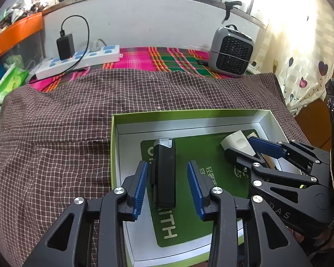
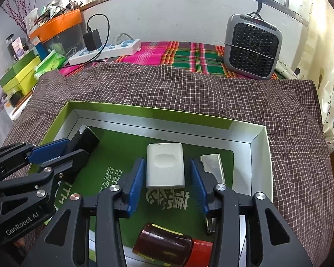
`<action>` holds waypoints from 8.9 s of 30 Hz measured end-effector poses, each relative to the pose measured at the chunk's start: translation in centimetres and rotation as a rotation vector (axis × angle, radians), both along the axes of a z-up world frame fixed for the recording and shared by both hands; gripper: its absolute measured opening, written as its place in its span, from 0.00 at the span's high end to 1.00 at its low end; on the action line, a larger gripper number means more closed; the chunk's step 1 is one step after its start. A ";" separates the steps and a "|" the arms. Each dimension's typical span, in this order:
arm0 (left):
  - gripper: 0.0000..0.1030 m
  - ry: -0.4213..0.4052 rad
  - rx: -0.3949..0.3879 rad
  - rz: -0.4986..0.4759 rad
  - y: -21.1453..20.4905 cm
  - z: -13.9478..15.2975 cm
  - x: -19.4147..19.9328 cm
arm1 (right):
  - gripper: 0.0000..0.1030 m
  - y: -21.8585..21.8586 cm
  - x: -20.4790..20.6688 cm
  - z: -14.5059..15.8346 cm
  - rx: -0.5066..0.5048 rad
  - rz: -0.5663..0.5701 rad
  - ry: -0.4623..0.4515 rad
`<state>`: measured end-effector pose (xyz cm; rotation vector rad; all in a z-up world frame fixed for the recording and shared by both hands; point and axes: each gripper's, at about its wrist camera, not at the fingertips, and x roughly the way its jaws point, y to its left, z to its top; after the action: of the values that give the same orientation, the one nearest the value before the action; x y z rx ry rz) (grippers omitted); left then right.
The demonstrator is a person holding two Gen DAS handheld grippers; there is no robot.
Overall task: Organize rigid objects
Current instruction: 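Open both grippers to release the charger and black device in the box, then withdraw both grippers from the box toward the remaining items, then grasp the pink-and-grey holder with the right gripper, then grasp the black round disc with white dots with the left gripper, then carry the pink holder with the right gripper while the left gripper carries the black disc to the box, then release the pink holder in the box with the right gripper while the left gripper sets the disc down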
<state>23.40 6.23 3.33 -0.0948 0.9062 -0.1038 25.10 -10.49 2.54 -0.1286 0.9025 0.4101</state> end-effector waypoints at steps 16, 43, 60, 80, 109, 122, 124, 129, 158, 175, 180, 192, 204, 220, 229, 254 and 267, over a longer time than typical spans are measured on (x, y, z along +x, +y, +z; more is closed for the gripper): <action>0.60 -0.032 -0.001 0.009 -0.2 1.6 -2.6 | 0.49 -0.8 -2.0 1.5 0.023 -0.014 -0.035; 0.59 -0.116 -0.050 0.036 1.4 3.7 -10.7 | 0.48 -4.2 -9.2 3.7 0.088 -0.054 -0.105; 0.57 -0.050 -0.120 0.002 2.2 0.3 -14.0 | 0.47 -7.5 -13.3 1.3 0.088 -0.103 -0.074; 0.57 -0.008 -0.150 -0.042 1.9 -1.1 -14.6 | 0.47 -5.4 -13.1 -1.8 0.023 -0.067 -0.009; 0.56 0.027 -0.098 -0.034 -0.5 -2.0 -12.8 | 0.82 -7.6 -13.4 -1.7 0.044 -0.071 -0.031; 0.69 0.021 -0.111 -0.011 -0.5 -2.1 -13.0 | 0.82 -8.2 -13.4 -1.8 0.068 -0.068 -0.022; 0.71 0.021 -0.108 -0.009 -0.6 -2.1 -13.1 | 0.82 -8.2 -13.4 -1.8 0.069 -0.068 -0.022; 0.74 0.017 -0.112 -0.008 -0.6 -1.9 -13.3 | 0.82 -8.1 -13.5 -1.8 0.067 -0.066 -0.023; 0.76 -0.033 -0.095 0.004 -1.1 0.0 -15.0 | 0.82 -8.0 -14.5 -0.9 0.078 -0.045 -0.049; 0.76 -0.073 -0.077 0.005 -1.3 1.7 -15.5 | 0.82 -7.4 -14.8 1.2 0.092 -0.014 -0.098; 0.76 -0.087 -0.076 0.004 -1.2 2.4 -15.3 | 0.82 -7.2 -14.8 1.6 0.093 -0.004 -0.111; 0.76 -0.114 -0.077 0.003 -0.9 3.5 -14.3 | 0.82 -6.2 -13.8 3.0 0.101 0.020 -0.139; 0.76 -0.123 -0.073 0.004 -0.6 3.9 -13.3 | 0.82 -5.0 -12.6 3.9 0.102 0.045 -0.156; 0.76 -0.112 -0.076 0.005 -0.3 3.8 -10.6 | 0.82 -3.0 -8.4 4.6 0.091 0.095 -0.135; 0.76 -0.099 -0.077 -0.009 -0.9 3.4 -8.6 | 0.82 -0.7 -5.0 4.6 0.073 0.141 -0.106; 0.76 -0.017 -0.070 -0.023 -1.7 0.3 -3.9 | 0.82 3.4 1.5 0.7 0.044 0.207 0.037; 0.76 -0.016 -0.063 -0.015 -1.6 -0.1 -3.6 | 0.82 4.0 1.9 -0.2 0.030 0.219 0.055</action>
<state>19.79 4.62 3.26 -0.1455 0.8874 -0.1470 27.03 -6.50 2.36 -0.1905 0.9393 0.6325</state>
